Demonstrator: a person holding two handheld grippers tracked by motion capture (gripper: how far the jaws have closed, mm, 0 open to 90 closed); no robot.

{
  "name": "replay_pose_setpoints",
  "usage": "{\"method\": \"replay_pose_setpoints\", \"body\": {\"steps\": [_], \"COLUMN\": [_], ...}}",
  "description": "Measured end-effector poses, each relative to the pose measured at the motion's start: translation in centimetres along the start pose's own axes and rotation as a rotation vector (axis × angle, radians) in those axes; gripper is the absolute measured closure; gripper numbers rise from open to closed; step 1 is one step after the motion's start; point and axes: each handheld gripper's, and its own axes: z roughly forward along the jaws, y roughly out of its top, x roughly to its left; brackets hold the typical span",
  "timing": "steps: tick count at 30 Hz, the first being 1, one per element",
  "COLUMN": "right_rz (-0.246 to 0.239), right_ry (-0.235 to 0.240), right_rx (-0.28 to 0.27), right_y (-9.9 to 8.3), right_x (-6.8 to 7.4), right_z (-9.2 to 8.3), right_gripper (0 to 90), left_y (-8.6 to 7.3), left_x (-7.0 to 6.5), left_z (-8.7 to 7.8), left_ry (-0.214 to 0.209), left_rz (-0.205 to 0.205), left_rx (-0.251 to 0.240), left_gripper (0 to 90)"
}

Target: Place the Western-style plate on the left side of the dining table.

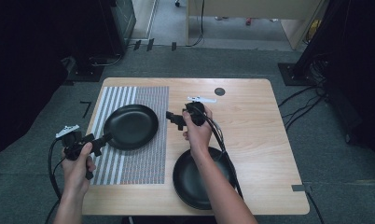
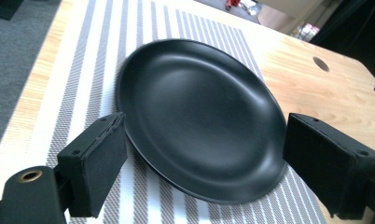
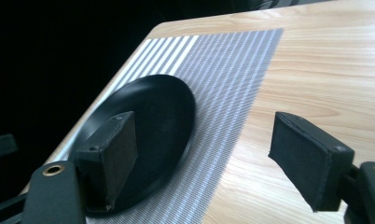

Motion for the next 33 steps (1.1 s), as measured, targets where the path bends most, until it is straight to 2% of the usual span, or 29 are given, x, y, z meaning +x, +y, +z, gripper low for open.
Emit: {"method": "replay_pose_setpoints", "body": {"steps": [4, 8, 14, 15, 20, 23, 28, 33], "right_rz": [-0.005, -0.006, 0.011, 0.011, 0.011, 0.008, 0.005, 0.026], "right_ry": [-0.003, -0.013, -0.022, -0.032, -0.056, -0.069, -0.101, -0.119], "right_rx": [-0.017, -0.033, -0.051, -0.056, -0.061, -0.066, -0.063, -0.073], "right_y": [-0.3, -0.8, -1.7, -2.1, -3.3, -4.0, -5.2, -6.6], "right_x": [-0.4, -0.9, -1.9, -2.4, -3.6, -4.3, -5.5, -7.0], "right_z": [-1.6, -3.4, -5.5, -6.2, -7.8, -8.8, -10.4, -11.9], "right_gripper": [22.2, 21.8, 22.0, 22.1, 22.1, 22.0, 21.9, 21.9], "left_y": [-0.4, -1.1, -2.0, -2.5, -3.9, -4.7, -5.5, -6.1], "left_x": [-1.1, -1.8, -2.7, -3.0, -3.4, -3.4, -2.7, -2.0], "left_z": [-0.1, -0.1, -0.3, -0.3, -0.1, -0.1, -0.5, -0.6], "left_ry": [-0.009, 0.002, 0.010, 0.014, 0.019, 0.031, 0.038, 0.088], "left_rz": [0.019, 0.016, 0.038, 0.044, 0.053, 0.056, 0.041, 0.028], "left_rx": [0.005, -0.002, 0.006, 0.012, 0.039, 0.053, 0.043, 0.056], "left_gripper": [13.3, 13.6, 13.5, 13.5, 13.5, 13.5, 13.5, 13.8]}}
